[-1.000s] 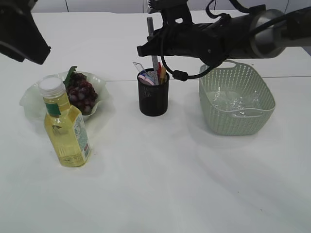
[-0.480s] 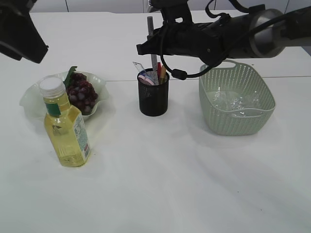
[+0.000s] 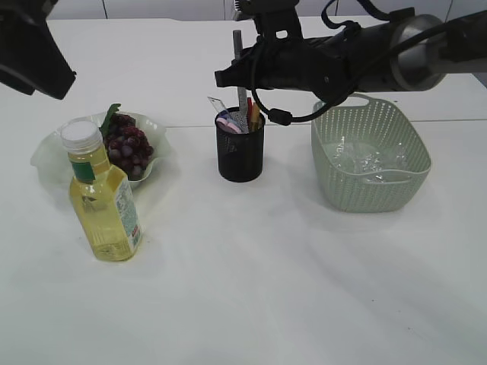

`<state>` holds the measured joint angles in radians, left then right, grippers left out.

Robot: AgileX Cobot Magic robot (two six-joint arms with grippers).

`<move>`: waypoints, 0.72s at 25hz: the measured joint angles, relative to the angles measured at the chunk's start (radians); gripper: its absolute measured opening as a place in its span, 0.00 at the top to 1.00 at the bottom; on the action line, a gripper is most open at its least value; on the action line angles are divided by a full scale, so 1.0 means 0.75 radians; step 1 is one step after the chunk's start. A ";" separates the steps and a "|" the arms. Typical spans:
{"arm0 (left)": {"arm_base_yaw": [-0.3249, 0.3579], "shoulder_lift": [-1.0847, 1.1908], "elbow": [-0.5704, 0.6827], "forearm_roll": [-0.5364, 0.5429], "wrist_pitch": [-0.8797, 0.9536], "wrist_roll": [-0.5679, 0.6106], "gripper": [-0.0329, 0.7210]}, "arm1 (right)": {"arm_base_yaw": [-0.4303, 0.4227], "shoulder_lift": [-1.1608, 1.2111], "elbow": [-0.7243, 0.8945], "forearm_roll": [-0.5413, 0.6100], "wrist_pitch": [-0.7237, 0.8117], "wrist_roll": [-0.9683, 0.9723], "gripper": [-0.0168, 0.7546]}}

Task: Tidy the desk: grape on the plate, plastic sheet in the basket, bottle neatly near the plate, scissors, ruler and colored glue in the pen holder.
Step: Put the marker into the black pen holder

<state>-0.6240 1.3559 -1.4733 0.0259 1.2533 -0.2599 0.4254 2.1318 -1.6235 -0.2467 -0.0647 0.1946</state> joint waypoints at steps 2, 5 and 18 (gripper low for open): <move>0.000 0.000 0.000 -0.002 0.000 0.000 0.64 | 0.000 0.000 0.000 0.000 0.006 0.003 0.85; 0.000 0.000 0.000 -0.002 0.000 0.000 0.64 | 0.000 0.000 0.000 0.000 0.006 0.037 0.77; 0.000 0.000 0.000 -0.002 0.000 0.000 0.64 | 0.027 -0.006 -0.053 0.000 0.131 0.094 0.49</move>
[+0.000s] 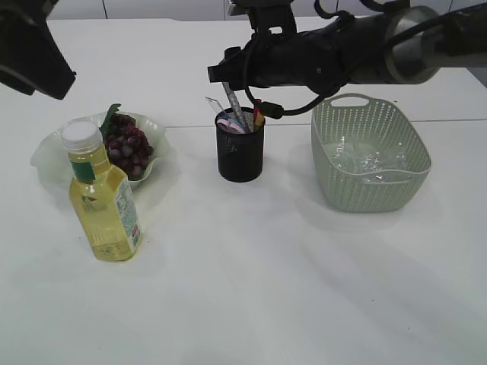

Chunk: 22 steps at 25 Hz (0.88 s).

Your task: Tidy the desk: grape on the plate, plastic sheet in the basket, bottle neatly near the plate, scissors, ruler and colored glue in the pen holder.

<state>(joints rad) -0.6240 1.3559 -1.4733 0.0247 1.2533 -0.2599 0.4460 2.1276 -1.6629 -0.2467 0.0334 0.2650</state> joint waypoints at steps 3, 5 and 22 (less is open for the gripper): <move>0.000 0.000 0.000 0.034 0.000 0.000 0.64 | 0.009 -0.042 -0.047 0.006 0.170 0.003 0.49; 0.000 0.000 0.000 0.063 0.000 0.000 0.64 | 0.013 -0.076 -0.092 0.037 0.338 0.005 0.49; -0.006 -0.140 0.000 0.229 0.001 -0.070 0.58 | 0.043 -0.284 -0.316 0.360 1.542 -0.108 0.49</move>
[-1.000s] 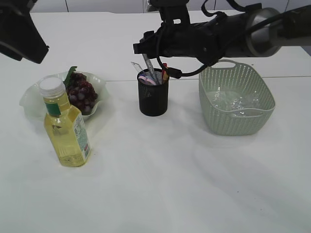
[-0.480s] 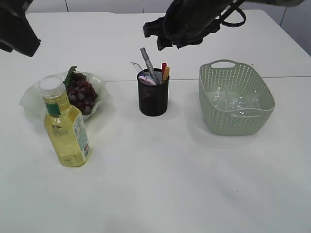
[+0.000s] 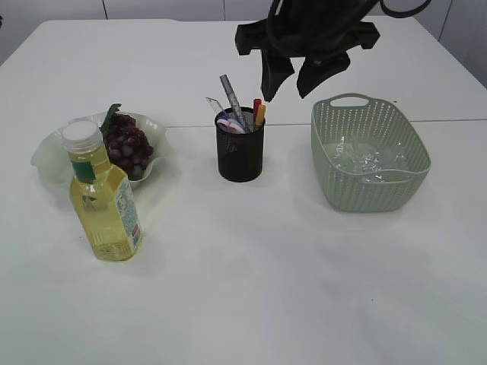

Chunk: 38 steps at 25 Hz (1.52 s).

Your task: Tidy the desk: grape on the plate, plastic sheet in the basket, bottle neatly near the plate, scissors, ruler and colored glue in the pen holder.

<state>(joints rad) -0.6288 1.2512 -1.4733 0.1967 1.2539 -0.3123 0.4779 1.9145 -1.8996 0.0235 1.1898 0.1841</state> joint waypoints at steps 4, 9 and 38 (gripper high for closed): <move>-0.079 -0.083 0.000 0.072 0.005 0.000 0.58 | 0.000 -0.008 -0.035 0.057 0.061 -0.032 0.49; -0.235 -0.203 0.000 0.085 0.008 0.000 0.57 | 0.002 -0.011 -0.037 0.204 0.070 -0.105 0.49; -0.338 -1.345 0.973 -0.327 -0.089 0.349 0.57 | 0.066 -1.604 1.186 -0.006 -0.208 -0.202 0.50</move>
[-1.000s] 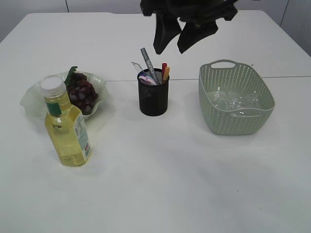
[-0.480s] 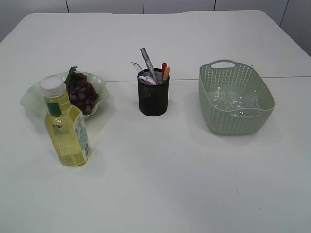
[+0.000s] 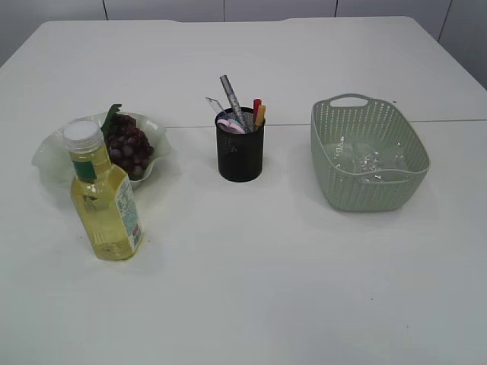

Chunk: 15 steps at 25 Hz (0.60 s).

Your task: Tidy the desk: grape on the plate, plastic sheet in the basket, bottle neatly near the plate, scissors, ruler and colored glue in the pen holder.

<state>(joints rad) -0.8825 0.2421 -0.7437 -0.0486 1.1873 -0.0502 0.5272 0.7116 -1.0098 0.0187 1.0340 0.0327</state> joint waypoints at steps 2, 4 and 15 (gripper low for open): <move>0.000 -0.072 0.030 -0.017 0.057 0.008 0.57 | 0.002 -0.173 0.145 0.029 -0.012 -0.022 0.51; 0.000 -0.152 0.064 -0.032 0.100 0.013 0.57 | 0.002 -0.346 0.261 0.041 -0.014 -0.044 0.51; -0.003 -0.306 0.218 -0.067 0.120 0.026 0.57 | 0.002 -0.925 0.507 -0.042 0.075 -0.057 0.51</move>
<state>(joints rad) -0.8844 0.0128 -0.5803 -0.0992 1.2771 -0.0309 0.5288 0.0180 -0.6296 -0.0125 1.0902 -0.0099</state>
